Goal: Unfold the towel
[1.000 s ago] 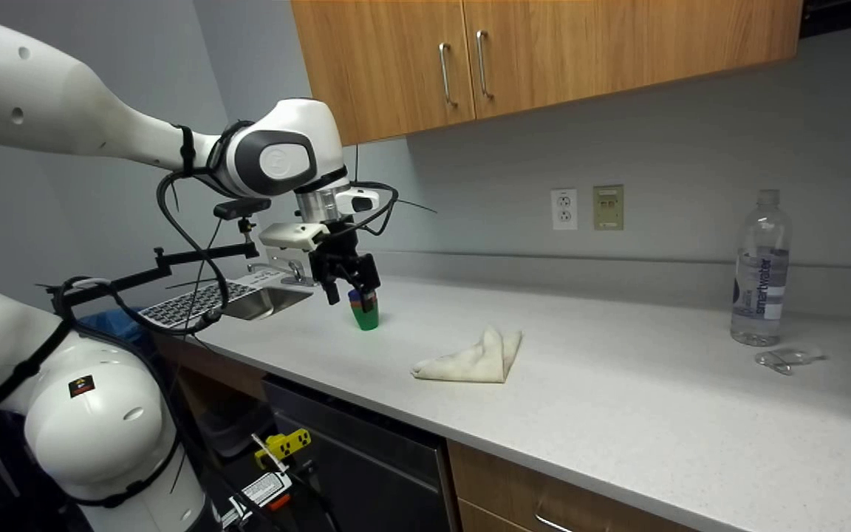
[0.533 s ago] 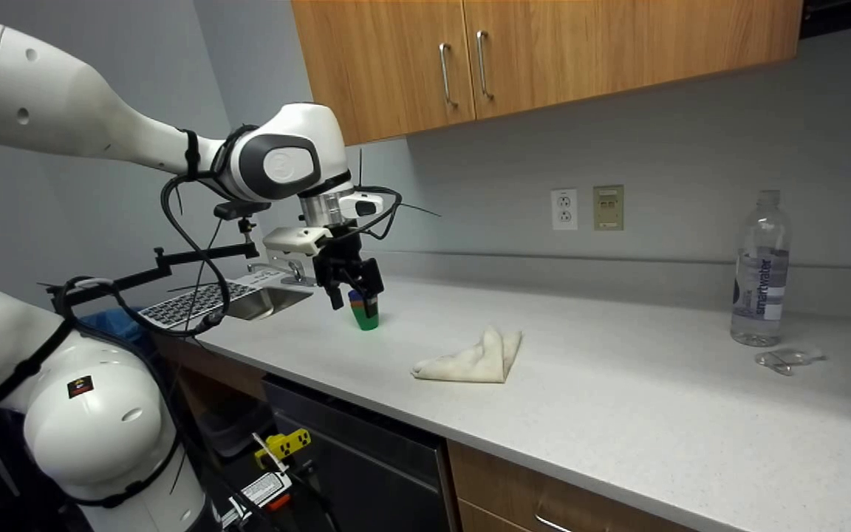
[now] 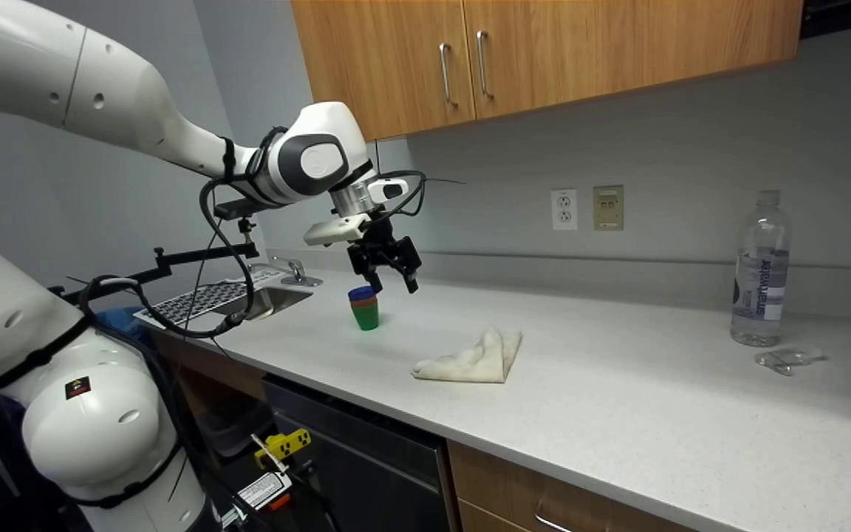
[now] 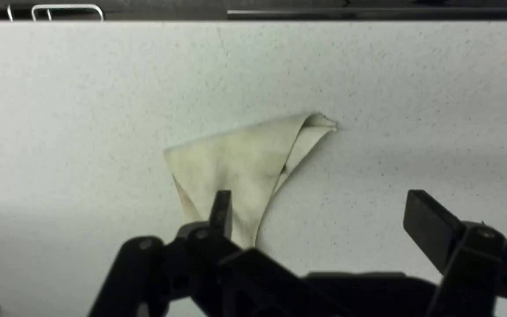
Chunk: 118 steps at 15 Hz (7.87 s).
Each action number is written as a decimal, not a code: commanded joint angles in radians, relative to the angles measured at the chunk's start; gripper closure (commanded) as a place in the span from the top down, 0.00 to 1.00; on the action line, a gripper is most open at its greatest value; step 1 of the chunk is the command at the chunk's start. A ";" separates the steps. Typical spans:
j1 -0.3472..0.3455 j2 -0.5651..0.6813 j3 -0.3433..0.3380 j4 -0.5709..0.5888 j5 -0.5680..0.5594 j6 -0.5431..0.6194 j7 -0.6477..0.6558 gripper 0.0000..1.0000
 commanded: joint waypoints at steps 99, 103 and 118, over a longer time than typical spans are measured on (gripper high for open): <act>-0.104 0.357 -0.156 0.018 -0.409 0.268 0.079 0.00; -0.129 0.321 -0.151 -0.017 -0.387 0.200 0.098 0.00; -0.139 0.276 -0.139 -0.031 -0.357 0.032 0.101 0.80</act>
